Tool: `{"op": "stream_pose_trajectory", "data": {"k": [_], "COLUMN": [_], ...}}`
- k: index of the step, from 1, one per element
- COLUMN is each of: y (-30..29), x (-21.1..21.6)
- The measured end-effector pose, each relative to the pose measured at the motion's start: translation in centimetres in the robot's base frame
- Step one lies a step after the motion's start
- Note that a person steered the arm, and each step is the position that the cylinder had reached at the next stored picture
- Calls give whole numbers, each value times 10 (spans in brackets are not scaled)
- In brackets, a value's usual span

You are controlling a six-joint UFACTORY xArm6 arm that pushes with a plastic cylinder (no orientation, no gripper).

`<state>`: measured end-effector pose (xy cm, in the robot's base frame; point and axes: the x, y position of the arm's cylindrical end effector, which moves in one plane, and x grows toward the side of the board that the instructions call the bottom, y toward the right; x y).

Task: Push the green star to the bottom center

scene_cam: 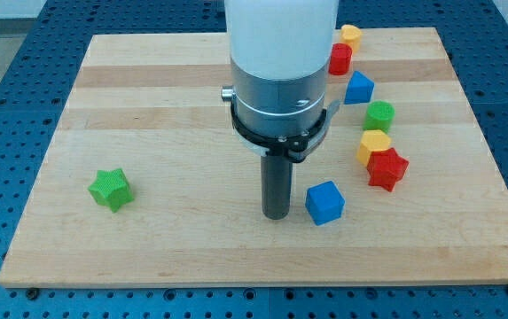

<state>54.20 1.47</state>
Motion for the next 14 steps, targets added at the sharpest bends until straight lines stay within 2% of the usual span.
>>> {"op": "stream_pose_trajectory", "data": {"k": [2,4,5,6,7,8,9,10,12,13,14], "y": [91,94,67,4,-81,-168,-182,-225,-233,-233,-233], "x": [0,0,-29,-75,-95,-95,-95,-88,-77,-45,-41]}}
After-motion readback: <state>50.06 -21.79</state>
